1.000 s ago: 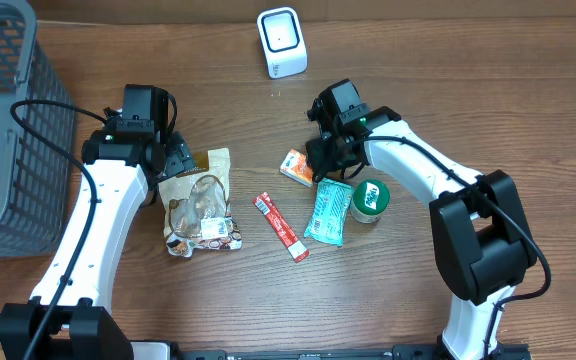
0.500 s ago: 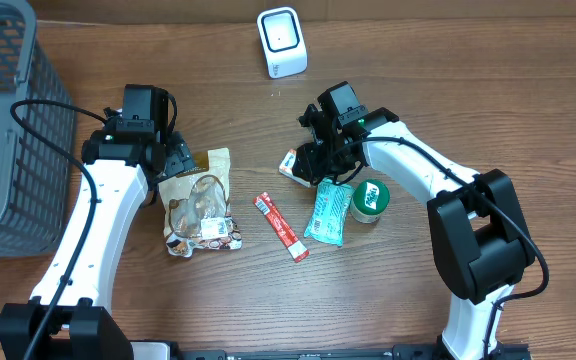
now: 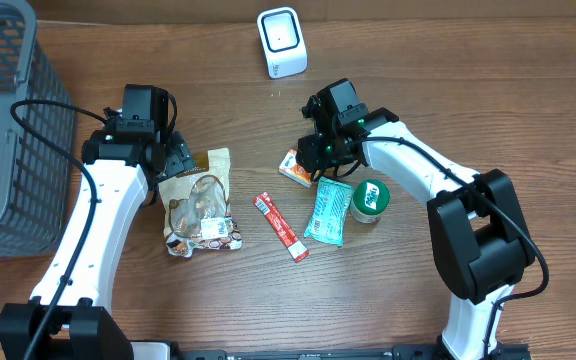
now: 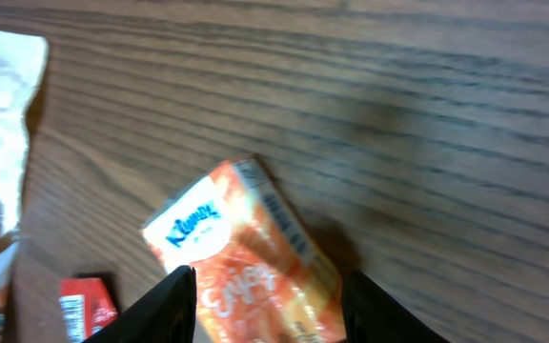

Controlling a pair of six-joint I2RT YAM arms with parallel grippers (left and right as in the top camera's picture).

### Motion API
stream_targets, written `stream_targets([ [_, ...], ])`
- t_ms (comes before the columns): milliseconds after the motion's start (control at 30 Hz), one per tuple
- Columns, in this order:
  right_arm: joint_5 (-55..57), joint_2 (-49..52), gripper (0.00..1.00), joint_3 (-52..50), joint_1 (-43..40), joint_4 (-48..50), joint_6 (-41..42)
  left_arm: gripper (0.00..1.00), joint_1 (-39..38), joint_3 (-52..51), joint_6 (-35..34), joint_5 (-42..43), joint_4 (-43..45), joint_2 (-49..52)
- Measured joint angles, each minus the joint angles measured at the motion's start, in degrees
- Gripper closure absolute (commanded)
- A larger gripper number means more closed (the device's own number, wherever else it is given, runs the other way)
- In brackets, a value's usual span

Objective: Scan the item barcode

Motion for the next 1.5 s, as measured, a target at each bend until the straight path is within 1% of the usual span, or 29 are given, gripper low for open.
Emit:
stream_targets([
  [200,1.0,0.0,0.49,-0.2,0.0,-1.0,0.0,0.00,0.0,0.0,0.0,0.0,0.0,0.0],
  [367,1.0,0.0,0.48,-2.7,0.0,-0.3,0.0,0.00,0.0,0.0,0.0,0.0,0.0,0.0],
  [500,0.6,0.0,0.50,-4.5,0.0,-0.3,0.0,0.00,0.0,0.0,0.0,0.0,0.0,0.0],
  [567,-0.9,0.0,0.53,-4.5,0.0,-0.8,0.0,0.00,0.0,0.0,0.0,0.0,0.0,0.0],
  [733,-7.3,0.0,0.56,-4.5,0.0,-1.3,0.5,0.00,0.0,0.0,0.0,0.0,0.0,0.0],
  [900,-12.2,0.0,0.57,-4.5,0.0,-1.2,5.6,0.01,0.0,0.0,0.0,0.0,0.0,0.0],
  [1067,-10.8,0.0,0.57,-4.4,0.0,-0.2,7.9,0.00,0.0,0.0,0.0,0.0,0.0,0.0],
  [1333,-5.4,0.0,0.57,-3.8,0.3,2.8,8.8,0.00,0.0,0.0,0.0,0.0,0.0,0.0],
  [1500,-1.3,0.0,0.58,-3.8,2.6,3.4,9.0,0.00,0.0,0.0,0.0,0.0,0.0,0.0],
])
